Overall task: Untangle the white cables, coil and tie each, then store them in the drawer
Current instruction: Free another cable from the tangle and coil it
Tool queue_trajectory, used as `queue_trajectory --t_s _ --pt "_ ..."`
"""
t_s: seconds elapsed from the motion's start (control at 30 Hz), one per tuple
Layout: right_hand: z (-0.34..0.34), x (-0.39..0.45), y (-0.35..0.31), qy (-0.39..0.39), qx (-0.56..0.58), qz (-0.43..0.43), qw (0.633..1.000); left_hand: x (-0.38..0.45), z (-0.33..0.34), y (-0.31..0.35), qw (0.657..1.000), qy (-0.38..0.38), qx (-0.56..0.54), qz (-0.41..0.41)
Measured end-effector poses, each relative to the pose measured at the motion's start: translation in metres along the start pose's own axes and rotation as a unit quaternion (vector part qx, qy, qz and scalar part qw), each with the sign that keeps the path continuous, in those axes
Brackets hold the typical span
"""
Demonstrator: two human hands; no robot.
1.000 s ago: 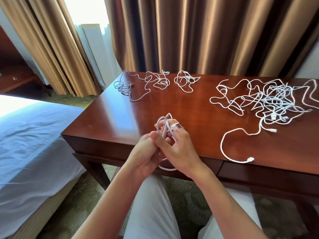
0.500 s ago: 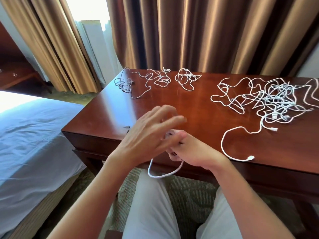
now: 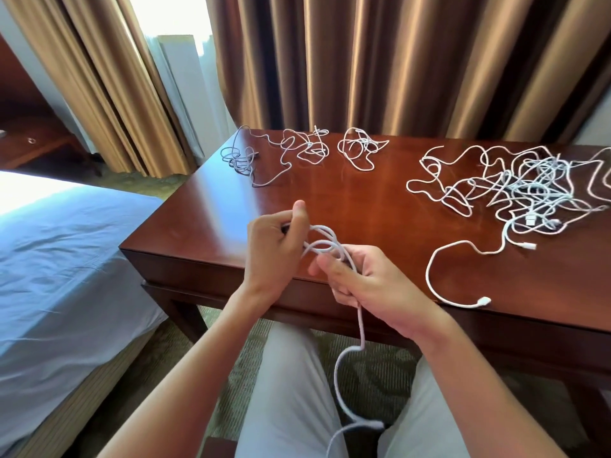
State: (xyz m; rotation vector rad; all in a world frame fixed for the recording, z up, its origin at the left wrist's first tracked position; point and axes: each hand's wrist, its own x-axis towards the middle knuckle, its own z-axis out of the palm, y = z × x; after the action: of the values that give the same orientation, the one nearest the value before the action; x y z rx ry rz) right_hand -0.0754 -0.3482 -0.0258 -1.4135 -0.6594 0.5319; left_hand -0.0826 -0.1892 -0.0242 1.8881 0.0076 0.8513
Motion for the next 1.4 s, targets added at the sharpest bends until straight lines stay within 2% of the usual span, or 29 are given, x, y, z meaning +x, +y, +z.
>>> queue_trajectory --t_s 0.1,0.23,0.3,0.37,0.47,0.53,0.57,0.63,0.7,0.73,0.83,0.97,1.1,1.23,1.3,1.37,1.4 --pt "0.003 -0.002 0.004 0.094 -0.107 -0.039 0.989 0.001 0.0 -0.006 0.998 0.022 -0.016 -0.049" --pt "0.005 -0.012 0.0 0.202 -0.279 -0.119 0.931 0.001 0.0 -0.012 0.983 0.051 -0.074 -0.159" --pt "0.011 -0.014 0.007 0.212 -0.395 -0.113 0.887 0.003 0.004 -0.01 0.943 0.063 -0.18 -0.272" --pt "0.023 -0.013 0.016 0.194 -0.459 -0.109 0.86 0.003 0.009 -0.007 0.883 0.03 -0.281 -0.376" --pt "0.036 -0.009 0.026 0.184 -0.395 -0.162 0.885 -0.001 0.018 -0.015 0.82 -0.029 -0.334 -0.464" --pt "0.036 -0.003 0.029 0.232 -0.371 -0.2 0.877 -0.006 0.024 -0.019 0.8 -0.048 -0.349 -0.485" --pt "0.036 0.0 0.03 0.264 -0.349 -0.199 0.877 -0.008 0.026 -0.02 0.797 -0.05 -0.354 -0.487" --pt "0.038 0.005 0.027 0.285 -0.267 -0.124 0.912 -0.012 0.028 -0.019 0.795 -0.048 -0.37 -0.478" --pt "0.041 0.01 0.026 0.252 -0.16 -0.034 0.954 -0.013 0.028 -0.013 0.802 -0.048 -0.38 -0.458" --pt "0.043 0.012 0.027 0.239 -0.129 -0.03 0.962 -0.014 0.028 -0.008 0.815 -0.048 -0.367 -0.446" --pt "0.048 0.017 0.028 0.258 -0.144 -0.079 0.952 -0.019 0.031 0.004 0.87 -0.041 -0.283 -0.402" --pt "0.043 0.027 0.032 0.308 -0.112 -0.089 0.941 -0.027 0.033 0.012 0.882 -0.077 -0.301 -0.354" --pt "0.035 0.033 0.034 0.33 -0.15 -0.095 0.927 -0.031 0.036 0.014 0.905 -0.083 -0.242 -0.34" --pt "0.026 0.035 0.032 0.359 -0.127 -0.088 0.92 -0.033 0.04 0.01 0.926 -0.095 -0.182 -0.316" --pt "0.019 0.032 0.029 0.362 -0.133 -0.082 0.919 -0.032 0.037 0.001 0.956 -0.093 -0.125 -0.25" --pt "0.012 0.028 0.025 0.339 -0.155 -0.08 0.924 -0.027 0.027 -0.005 0.991 -0.056 -0.002 -0.125" --pt "0.009 0.024 0.021 0.306 -0.149 -0.072 0.938 -0.023 0.021 -0.002 0.998 -0.036 0.039 -0.046"
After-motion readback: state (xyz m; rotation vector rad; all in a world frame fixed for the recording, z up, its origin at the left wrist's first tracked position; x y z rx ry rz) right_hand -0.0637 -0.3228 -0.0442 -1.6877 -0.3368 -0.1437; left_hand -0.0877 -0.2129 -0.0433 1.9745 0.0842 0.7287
